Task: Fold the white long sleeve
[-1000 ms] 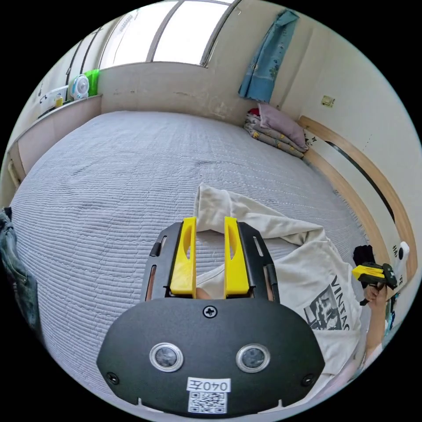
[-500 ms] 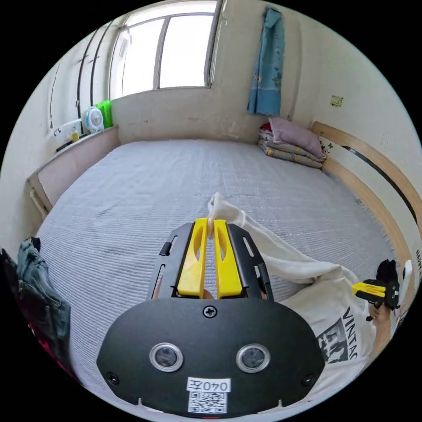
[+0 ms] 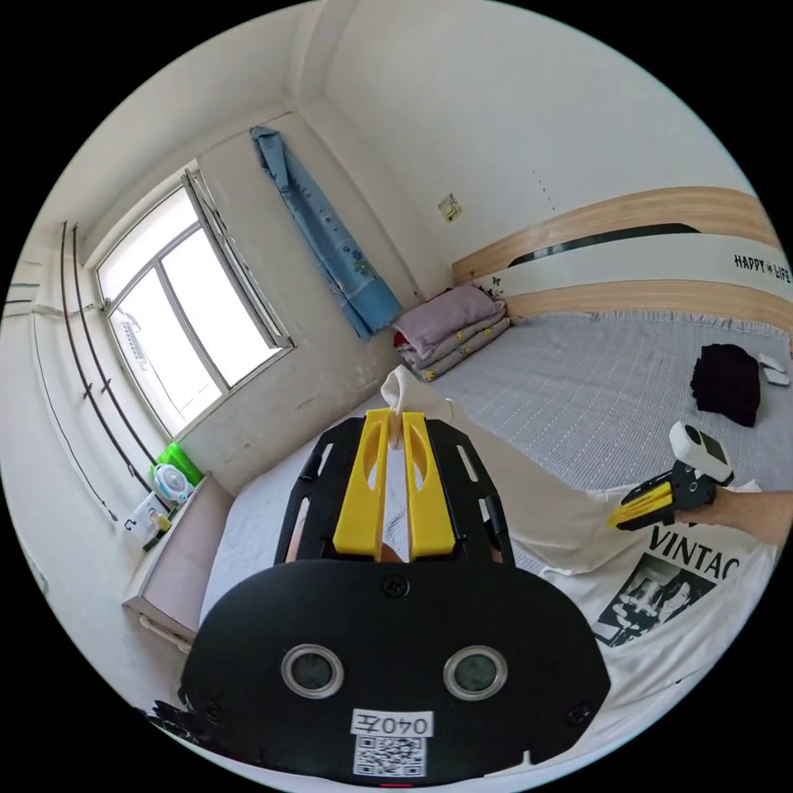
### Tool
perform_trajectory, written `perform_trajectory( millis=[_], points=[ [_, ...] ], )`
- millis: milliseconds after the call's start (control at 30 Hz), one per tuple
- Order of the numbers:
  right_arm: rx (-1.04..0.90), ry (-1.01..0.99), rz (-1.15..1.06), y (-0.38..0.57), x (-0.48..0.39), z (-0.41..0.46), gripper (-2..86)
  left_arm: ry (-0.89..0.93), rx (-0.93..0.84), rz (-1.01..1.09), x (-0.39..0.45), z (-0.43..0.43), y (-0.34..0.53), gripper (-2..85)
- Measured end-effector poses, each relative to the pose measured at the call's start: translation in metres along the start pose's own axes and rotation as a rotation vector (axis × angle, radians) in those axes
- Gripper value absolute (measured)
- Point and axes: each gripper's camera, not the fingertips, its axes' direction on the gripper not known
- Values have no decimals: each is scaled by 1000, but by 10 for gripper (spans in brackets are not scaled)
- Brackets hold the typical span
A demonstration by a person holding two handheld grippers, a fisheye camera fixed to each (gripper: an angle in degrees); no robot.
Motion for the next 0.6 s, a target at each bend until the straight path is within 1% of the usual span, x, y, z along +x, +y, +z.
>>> perform_trajectory(
  millis=[67,133,233,300,400,467,500,533,567,600],
  points=[
    [56,125,-108,3,-3,-28,94,11,29,30,3,-20,-4,-15],
    [59,168,-173,-1,-5,-43,131,22,61,76,7,-43,-8,-15],
    [74,184,-260,-14,-11,-61,158,43,110,157,14,-83,-14,-15],
    [69,168,-310,-25,-16,-66,159,50,128,214,20,-107,-21,-15],
    [84,48,-356,-48,-25,-66,134,53,135,255,26,-126,-30,-15],
    [47,-89,-400,-68,-34,-57,57,53,135,257,27,-133,-36,-15],
    [32,-96,-410,-73,-35,-54,32,49,130,263,28,-135,-38,-15],
    [11,-45,-351,-84,-31,-50,3,41,123,268,29,-136,-40,-15],
    [29,34,-252,-92,-23,-52,-3,15,101,280,32,-136,-42,-14],
    [58,71,-197,-93,-18,-56,-4,-13,94,297,36,-138,-41,-14]
  ],
)
